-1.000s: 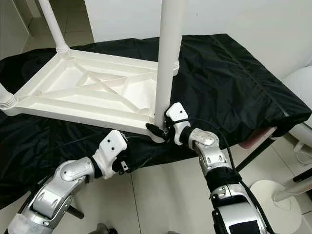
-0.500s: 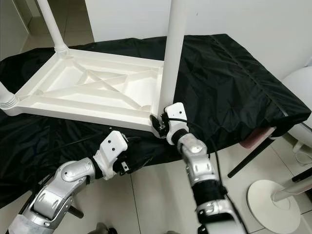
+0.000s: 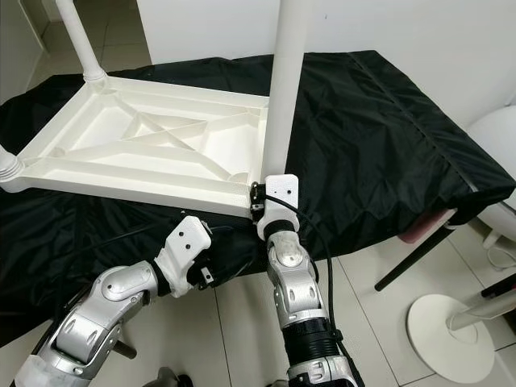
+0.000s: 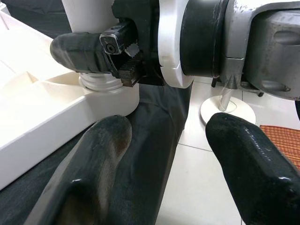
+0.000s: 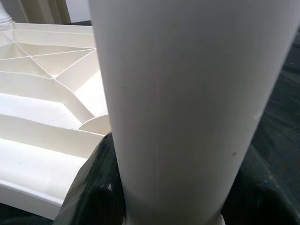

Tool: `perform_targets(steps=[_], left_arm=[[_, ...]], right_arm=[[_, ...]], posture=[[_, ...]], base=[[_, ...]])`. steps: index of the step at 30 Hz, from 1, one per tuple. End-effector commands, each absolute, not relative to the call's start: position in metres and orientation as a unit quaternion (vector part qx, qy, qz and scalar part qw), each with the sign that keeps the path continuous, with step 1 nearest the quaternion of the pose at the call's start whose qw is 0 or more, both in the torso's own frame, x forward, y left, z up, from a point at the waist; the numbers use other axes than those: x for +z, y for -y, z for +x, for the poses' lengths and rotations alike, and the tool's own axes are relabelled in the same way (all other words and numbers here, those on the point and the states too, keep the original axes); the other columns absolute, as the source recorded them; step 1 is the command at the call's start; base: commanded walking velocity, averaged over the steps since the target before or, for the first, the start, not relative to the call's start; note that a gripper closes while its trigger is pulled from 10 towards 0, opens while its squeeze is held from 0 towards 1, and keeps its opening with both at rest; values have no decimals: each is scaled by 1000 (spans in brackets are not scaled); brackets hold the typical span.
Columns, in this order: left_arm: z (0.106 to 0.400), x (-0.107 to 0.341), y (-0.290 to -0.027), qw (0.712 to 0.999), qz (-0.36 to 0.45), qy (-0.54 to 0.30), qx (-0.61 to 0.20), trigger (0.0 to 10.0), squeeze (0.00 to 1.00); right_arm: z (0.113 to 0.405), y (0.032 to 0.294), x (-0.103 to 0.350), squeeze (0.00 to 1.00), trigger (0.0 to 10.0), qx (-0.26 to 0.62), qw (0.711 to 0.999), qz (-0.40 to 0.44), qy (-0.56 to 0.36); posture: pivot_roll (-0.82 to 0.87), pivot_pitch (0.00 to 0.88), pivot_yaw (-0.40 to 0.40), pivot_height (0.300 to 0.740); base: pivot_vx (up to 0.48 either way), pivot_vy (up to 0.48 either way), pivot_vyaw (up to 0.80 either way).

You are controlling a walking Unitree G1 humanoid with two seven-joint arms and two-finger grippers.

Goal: Building children table

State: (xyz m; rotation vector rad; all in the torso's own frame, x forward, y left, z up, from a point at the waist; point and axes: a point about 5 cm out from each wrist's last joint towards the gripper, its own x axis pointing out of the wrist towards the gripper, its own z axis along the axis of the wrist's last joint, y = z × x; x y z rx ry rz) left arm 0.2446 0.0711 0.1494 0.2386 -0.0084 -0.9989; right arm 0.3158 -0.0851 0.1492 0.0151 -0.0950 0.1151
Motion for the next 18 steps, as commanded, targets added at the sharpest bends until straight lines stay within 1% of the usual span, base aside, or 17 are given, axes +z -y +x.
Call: perform_targets(steps=[1, 3, 4, 5, 11, 12, 13, 14, 17, 18], left_arm=[[242, 146, -72, 874, 116, 1, -471, 10000, 0], [242, 146, -72, 874, 117, 0, -471, 10000, 0], [242, 146, -73, 875, 117, 0, -470, 10000, 0], [242, 146, -74, 875, 117, 0, -470, 10000, 0], [242, 146, -74, 875, 119, 0, -470, 10000, 0], [242, 146, -74, 875, 120, 1, -470, 10000, 0], [242, 147, -74, 874, 120, 1, -470, 10000, 0], [243, 147, -74, 874, 120, 2, -470, 10000, 0], [243, 147, -74, 874, 121, 2, -470, 10000, 0], [244, 147, -74, 873, 122, 3, -472, 10000, 0]], right_arm=[[313, 85, 146, 0, 10000, 61, 997, 9, 40], [312, 86, 146, 0, 10000, 60, 997, 11, 40], [312, 87, 146, 863, 10000, 60, 997, 13, 41], [311, 87, 146, 1000, 10000, 61, 997, 13, 44], [307, 92, 150, 1000, 10000, 111, 992, 21, 56], [306, 96, 150, 1000, 10000, 137, 989, 15, 57], [306, 101, 148, 424, 10000, 162, 985, 12, 51], [307, 106, 147, 0, 10000, 190, 981, 4, 49], [308, 109, 147, 0, 10000, 207, 977, -2, 48], [313, 117, 142, 0, 10000, 267, 962, -38, 40]], posture=[[-75, 85, -12, 740], [-74, 85, -12, 740], [-73, 82, -11, 740], [-70, 79, -12, 740], [-70, 73, -11, 740], [-71, 68, -11, 740], [-71, 68, -11, 740], [-71, 62, -7, 740], [-71, 62, -7, 740], [-75, 55, 0, 740]], base=[[0, 0, 0], [0, 0, 0], [0, 0, 0], [0, 0, 0], [0, 0, 0], [0, 0, 0], [0, 0, 0], [0, 0, 0], [0, 0, 0], [0, 0, 0]])
